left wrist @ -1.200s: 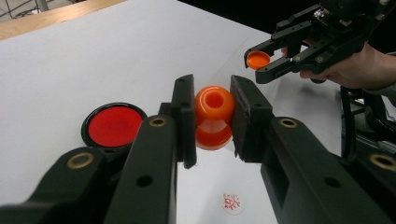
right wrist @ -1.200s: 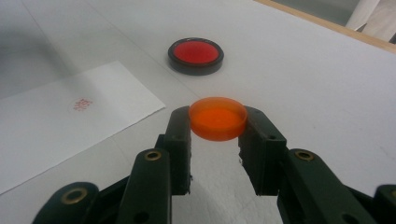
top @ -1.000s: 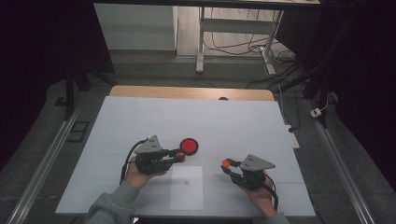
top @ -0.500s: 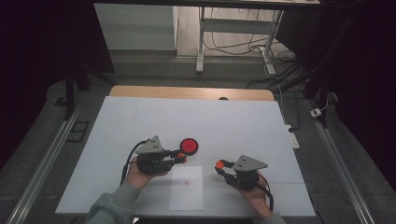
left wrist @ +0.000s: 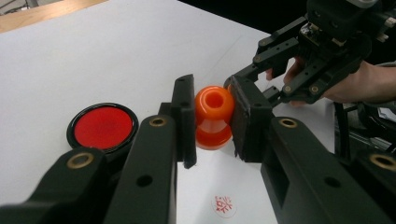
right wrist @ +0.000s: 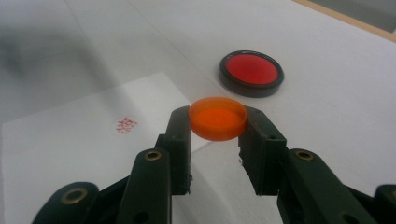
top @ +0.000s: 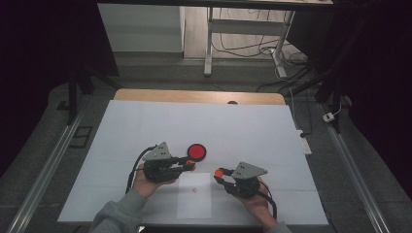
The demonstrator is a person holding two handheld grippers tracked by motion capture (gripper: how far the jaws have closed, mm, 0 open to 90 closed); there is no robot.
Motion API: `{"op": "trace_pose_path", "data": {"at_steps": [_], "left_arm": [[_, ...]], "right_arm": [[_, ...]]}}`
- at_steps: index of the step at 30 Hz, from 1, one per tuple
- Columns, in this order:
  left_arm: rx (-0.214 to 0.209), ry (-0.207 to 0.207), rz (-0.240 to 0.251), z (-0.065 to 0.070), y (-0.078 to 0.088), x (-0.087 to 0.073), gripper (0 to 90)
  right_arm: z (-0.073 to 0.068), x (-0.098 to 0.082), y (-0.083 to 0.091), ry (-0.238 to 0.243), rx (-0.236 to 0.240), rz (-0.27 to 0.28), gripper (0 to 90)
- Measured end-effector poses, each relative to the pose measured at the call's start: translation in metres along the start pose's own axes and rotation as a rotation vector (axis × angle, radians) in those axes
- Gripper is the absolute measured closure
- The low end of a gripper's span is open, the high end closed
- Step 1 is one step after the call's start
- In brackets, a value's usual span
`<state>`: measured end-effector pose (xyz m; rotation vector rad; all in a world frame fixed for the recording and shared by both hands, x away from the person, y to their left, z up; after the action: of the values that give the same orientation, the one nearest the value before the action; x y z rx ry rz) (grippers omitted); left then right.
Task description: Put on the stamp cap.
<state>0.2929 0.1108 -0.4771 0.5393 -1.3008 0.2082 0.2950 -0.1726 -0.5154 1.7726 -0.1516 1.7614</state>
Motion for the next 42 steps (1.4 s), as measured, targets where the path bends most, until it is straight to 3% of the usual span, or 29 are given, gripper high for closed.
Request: {"op": "trace_pose_path", "data": {"at_steps": [18,42], "left_arm": [[-0.015,0.014,0.011,0.001,-0.002,0.0,72.0],[-0.03,0.01,0.012,0.007,-0.008,-0.001,71.9]], "right_arm": [[-0.019,0.011,-0.028,0.023,0.076,0.005,64.5],[-0.026,0.018,-0.036,0.024,0.095,0.026,64.6]]}}
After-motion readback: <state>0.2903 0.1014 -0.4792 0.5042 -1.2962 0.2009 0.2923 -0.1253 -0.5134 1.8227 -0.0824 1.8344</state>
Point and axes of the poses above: each handheld gripper's, and its own axes: y roughly backward along the jaws, x roughly out of its top, z roughly to its right, the point moved 1 cm from there along -y, roughly forward along the jaws, and after that the axes turned 10 degrees about z, right-handed, at the moved point
